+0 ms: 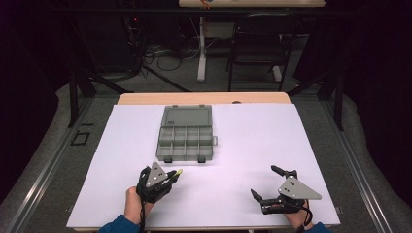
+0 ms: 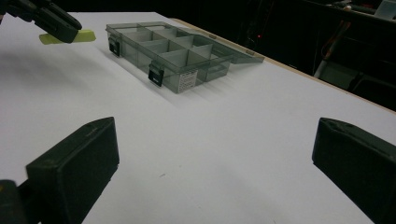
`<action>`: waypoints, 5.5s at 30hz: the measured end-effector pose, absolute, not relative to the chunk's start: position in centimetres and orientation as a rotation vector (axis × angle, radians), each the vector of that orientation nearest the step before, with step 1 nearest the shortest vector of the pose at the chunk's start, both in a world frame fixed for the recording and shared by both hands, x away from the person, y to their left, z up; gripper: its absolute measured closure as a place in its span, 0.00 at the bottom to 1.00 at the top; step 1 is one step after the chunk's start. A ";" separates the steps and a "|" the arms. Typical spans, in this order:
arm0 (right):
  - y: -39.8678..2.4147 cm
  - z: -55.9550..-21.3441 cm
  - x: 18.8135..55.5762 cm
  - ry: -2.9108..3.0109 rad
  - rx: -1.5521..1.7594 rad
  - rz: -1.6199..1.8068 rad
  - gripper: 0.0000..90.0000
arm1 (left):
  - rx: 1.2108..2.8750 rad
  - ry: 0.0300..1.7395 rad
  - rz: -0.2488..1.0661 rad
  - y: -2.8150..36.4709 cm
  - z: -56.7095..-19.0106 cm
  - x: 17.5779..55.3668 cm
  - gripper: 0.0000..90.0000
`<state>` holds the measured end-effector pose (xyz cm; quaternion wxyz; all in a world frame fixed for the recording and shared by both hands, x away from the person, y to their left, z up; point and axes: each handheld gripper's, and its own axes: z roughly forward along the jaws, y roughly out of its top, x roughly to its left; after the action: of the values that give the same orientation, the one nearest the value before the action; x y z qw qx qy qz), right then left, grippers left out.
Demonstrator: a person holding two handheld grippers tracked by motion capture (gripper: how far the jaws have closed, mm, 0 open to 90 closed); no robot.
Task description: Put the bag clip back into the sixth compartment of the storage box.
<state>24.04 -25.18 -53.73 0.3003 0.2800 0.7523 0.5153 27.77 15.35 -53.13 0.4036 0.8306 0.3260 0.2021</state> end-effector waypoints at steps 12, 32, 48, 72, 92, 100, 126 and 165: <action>-25.1 -53.8 24.1 1.996 0.745 1.367 0.00 | 2.063 0.836 0.529 15.6 -52.8 28.6 0.89; -25.1 -53.8 24.1 2.002 0.749 1.363 0.00 | 2.051 0.816 0.542 15.3 -52.0 29.5 0.89; -25.1 -53.8 24.1 2.000 0.747 1.363 0.00 | 2.039 0.815 0.548 15.3 -51.5 30.3 0.89; -25.1 -53.8 24.1 2.000 0.746 1.362 0.00 | 2.011 0.812 0.567 15.4 -50.7 32.1 0.89; -25.1 -53.8 24.1 2.001 0.746 1.362 0.00 | 2.005 0.830 0.590 15.5 -50.6 34.0 0.89; -25.1 -53.8 24.1 1.998 0.745 1.364 0.00 | 2.002 0.836 0.592 15.4 -50.7 34.6 0.89; -25.2 -53.8 24.1 1.998 0.745 1.364 0.01 | 1.997 0.836 0.574 15.3 -51.5 36.6 0.89; -25.2 -53.7 24.0 2.007 0.742 1.356 0.01 | 1.998 0.884 0.634 14.9 -51.7 37.2 0.17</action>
<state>23.98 -25.23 -53.75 0.2995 0.2793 0.7560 0.5106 37.18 14.88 -51.71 0.4199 0.7971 0.3527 0.2529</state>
